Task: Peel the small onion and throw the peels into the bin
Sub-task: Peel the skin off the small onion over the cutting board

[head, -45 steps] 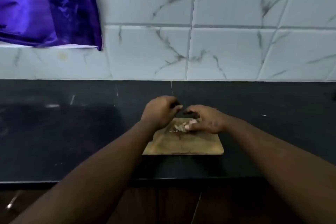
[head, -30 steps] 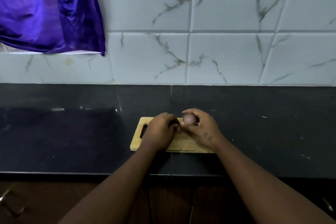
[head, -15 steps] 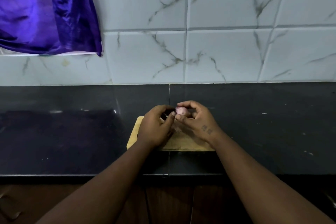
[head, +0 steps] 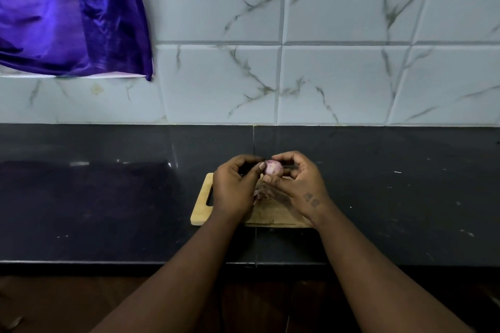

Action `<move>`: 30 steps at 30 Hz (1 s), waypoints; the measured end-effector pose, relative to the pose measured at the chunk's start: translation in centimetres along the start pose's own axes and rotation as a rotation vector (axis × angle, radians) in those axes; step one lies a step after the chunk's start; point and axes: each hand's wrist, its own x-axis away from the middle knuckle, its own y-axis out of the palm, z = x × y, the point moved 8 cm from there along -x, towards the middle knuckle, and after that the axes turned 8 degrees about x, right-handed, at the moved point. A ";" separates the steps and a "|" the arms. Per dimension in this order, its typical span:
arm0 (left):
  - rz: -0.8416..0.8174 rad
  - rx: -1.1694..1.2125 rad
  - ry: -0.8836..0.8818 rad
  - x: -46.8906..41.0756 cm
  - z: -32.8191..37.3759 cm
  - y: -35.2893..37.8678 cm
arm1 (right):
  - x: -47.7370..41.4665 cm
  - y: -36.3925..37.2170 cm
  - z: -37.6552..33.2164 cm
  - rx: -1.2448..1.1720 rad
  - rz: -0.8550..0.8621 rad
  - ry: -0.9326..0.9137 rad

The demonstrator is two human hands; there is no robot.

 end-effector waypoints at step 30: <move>-0.057 -0.147 0.200 0.9 2.3 0.7 | -0.1 -1.1 -0.3 -0.174 0.088 0.000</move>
